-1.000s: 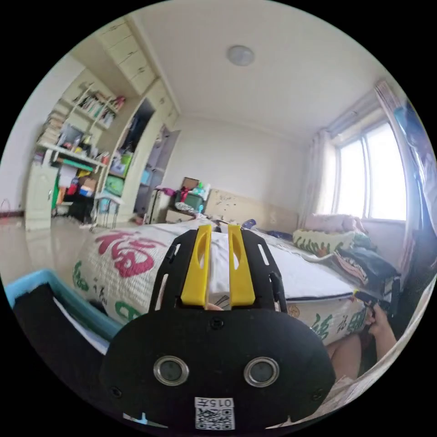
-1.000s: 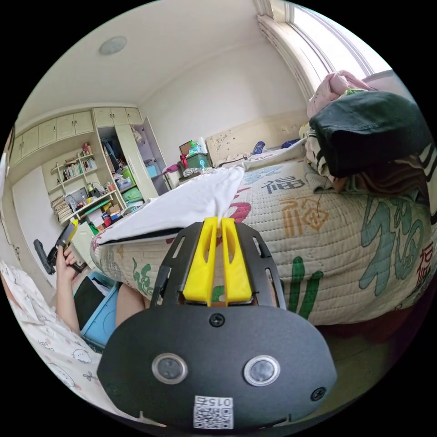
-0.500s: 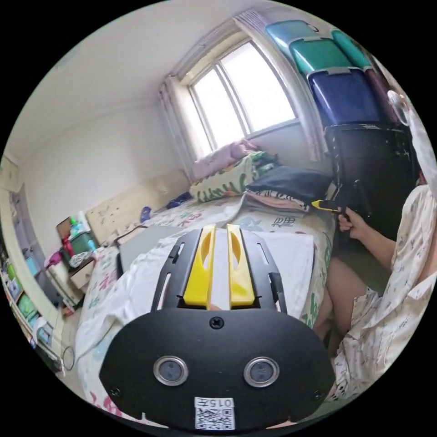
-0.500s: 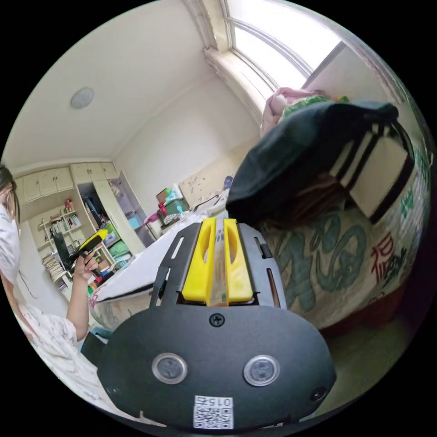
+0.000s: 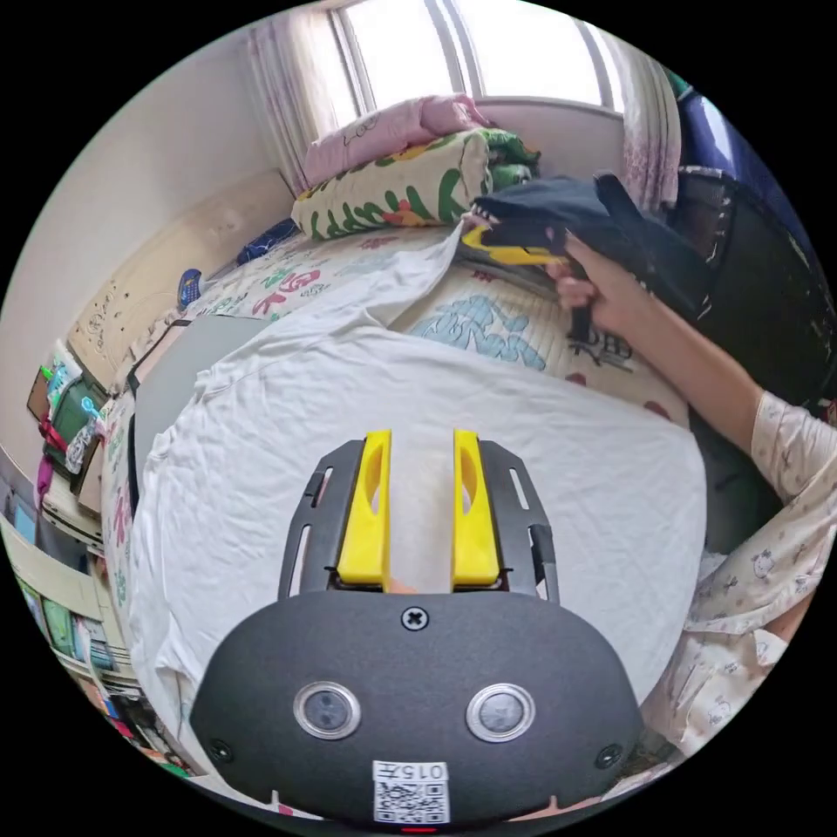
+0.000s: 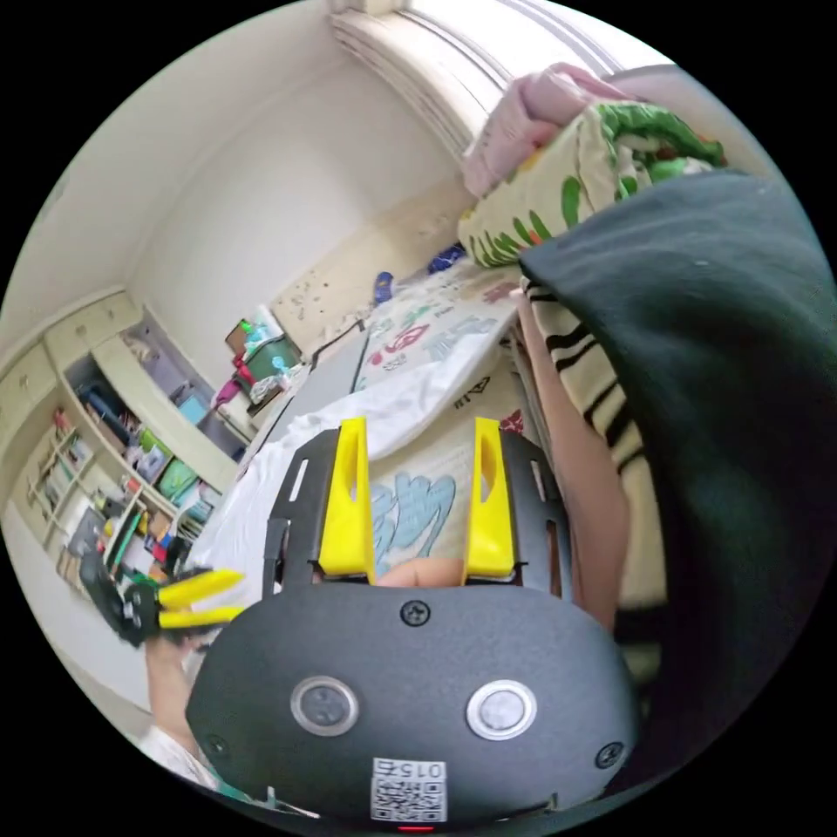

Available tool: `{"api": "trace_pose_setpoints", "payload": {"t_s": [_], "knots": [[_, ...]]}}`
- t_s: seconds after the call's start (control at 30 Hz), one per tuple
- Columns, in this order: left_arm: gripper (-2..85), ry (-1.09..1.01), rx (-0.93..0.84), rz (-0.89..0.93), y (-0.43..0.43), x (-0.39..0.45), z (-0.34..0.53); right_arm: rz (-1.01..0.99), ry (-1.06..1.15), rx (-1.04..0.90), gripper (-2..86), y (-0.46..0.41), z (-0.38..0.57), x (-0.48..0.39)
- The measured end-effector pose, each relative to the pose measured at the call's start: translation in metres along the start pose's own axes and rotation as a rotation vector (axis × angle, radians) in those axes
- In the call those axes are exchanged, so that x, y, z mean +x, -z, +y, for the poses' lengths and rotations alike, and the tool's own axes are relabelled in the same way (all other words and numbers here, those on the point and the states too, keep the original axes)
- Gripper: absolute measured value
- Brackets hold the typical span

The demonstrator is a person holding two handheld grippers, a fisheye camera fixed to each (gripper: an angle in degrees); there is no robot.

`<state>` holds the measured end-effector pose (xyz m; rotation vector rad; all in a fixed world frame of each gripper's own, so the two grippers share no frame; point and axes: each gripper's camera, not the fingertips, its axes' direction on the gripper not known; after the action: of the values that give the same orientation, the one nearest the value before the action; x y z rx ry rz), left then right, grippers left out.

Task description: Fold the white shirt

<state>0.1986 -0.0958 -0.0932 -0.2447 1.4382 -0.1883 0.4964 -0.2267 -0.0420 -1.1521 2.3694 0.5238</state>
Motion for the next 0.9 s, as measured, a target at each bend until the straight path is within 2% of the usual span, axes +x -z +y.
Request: {"api": "trace_pose_setpoints", "payload": {"t_s": [0.1,0.23,0.33,0.43,0.5,0.6,0.7,0.73,0.77,0.8,0.87,0.9], "knots": [[10.3,0.020,0.005,0.025,-0.014,-0.003,-0.001,0.050,-0.130,0.053,16.6,-0.046,-0.020,0.083],[11.6,0.060,-0.001,0.055,-0.031,-0.016,-0.009,0.132,-0.355,0.138,8.1,-0.086,0.005,0.192],[11.9,0.064,-0.002,0.065,-0.041,-0.020,-0.014,0.187,-0.296,0.217,6.2,-0.089,0.057,0.217],[12.0,0.069,-0.003,0.069,-0.050,-0.024,-0.020,0.119,-0.318,0.210,4.2,-0.079,0.103,0.255],[12.3,0.081,-0.005,0.070,-0.055,-0.028,-0.023,0.057,-0.253,0.228,2.0,-0.073,0.136,0.259],[13.5,0.120,-0.007,0.068,-0.063,-0.036,-0.027,-0.007,-0.074,0.320,0.7,-0.048,0.199,0.228],[13.7,0.181,0.060,0.070,-0.059,-0.049,-0.024,-0.102,0.214,0.362,0.1,-0.026,0.282,0.155],[13.5,0.224,0.129,0.095,-0.052,-0.059,-0.018,-0.165,0.379,0.343,0.0,-0.021,0.324,0.116],[13.1,0.288,0.211,0.127,-0.043,-0.074,-0.010,-0.244,0.572,0.283,-0.2,-0.021,0.371,0.072],[12.9,0.327,0.251,0.141,-0.039,-0.082,-0.006,-0.286,0.667,0.235,-0.3,-0.024,0.398,0.048],[12.4,0.484,0.382,0.156,-0.025,-0.112,0.015,-0.441,1.014,-0.074,-0.6,-0.050,0.509,-0.034],[12.3,0.519,0.409,0.140,-0.022,-0.117,0.021,-0.454,1.077,-0.140,-0.7,-0.058,0.538,-0.049]]}}
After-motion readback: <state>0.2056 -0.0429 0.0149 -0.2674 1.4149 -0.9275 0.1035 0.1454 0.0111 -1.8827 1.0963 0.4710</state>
